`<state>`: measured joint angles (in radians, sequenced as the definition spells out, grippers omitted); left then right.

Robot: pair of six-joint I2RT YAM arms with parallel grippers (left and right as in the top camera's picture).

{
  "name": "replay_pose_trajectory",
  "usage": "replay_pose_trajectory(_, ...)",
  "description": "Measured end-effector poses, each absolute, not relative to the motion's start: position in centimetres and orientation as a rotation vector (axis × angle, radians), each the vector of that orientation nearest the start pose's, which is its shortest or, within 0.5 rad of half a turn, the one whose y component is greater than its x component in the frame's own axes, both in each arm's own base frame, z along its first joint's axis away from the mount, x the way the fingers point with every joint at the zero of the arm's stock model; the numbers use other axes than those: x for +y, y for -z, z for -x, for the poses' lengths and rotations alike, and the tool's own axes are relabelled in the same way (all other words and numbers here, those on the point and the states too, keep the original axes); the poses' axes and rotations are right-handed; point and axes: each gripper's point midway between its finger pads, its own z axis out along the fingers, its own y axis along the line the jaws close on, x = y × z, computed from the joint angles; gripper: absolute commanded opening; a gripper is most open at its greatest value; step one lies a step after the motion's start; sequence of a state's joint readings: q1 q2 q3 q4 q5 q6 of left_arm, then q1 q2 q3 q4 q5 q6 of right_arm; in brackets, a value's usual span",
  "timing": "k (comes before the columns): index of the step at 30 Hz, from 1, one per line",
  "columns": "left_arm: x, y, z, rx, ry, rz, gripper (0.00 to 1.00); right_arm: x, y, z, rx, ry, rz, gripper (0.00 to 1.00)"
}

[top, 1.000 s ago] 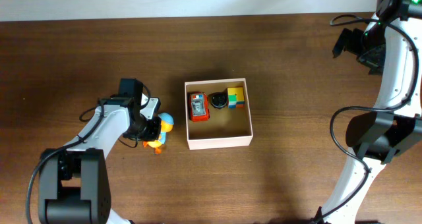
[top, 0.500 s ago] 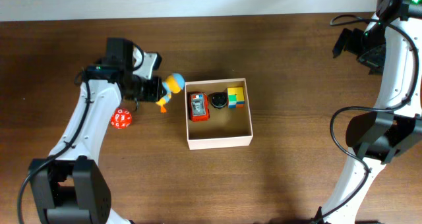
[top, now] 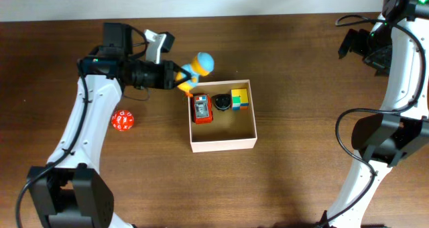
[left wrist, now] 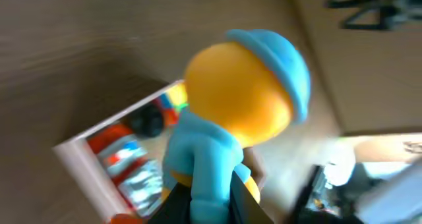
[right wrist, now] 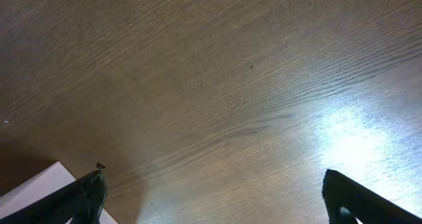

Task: Pack container
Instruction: 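Close the left gripper on the duck and lift it, then carry the duck over the box and lower it inside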

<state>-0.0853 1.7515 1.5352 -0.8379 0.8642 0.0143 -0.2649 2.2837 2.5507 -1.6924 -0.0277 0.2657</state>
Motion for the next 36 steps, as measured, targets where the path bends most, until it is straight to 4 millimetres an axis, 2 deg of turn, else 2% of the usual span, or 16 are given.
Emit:
replay_pose_trajectory(9, -25.0, -23.3, -36.1, 2.380, 1.351, -0.595, 0.15, -11.3, -19.2, -43.4, 2.892, -0.042, -0.783, 0.99)
replay_pose_trajectory(13, -27.4, -24.0, -35.1, 2.366, 1.408, -0.619, 0.12, -11.3, -19.3, -43.4, 2.892, -0.042, -0.783, 0.99)
replay_pose_trajectory(18, -28.6, -24.8, -35.3, 2.355, 1.450, -0.574, 0.12, -11.3, -19.2, -43.4, 2.892, -0.042, -0.783, 0.99)
replay_pose_trajectory(24, -28.7, -25.1, -36.3, 2.372, 1.448, -0.468, 0.12, -11.3, -19.3, -43.4, 2.892, -0.042, -0.782, 0.99)
replay_pose_trajectory(30, -27.7, -21.7, -37.0, 2.538, 1.170, -0.316, 0.12, -11.3, -19.2, -43.4, 2.892, -0.042, -0.783, 0.99)
replay_pose_trajectory(36, -28.0, -18.9, -36.3, 2.626, 0.835, -0.298, 0.12, -11.3, -19.2, -43.4, 2.892, -0.041, -0.782, 0.99)
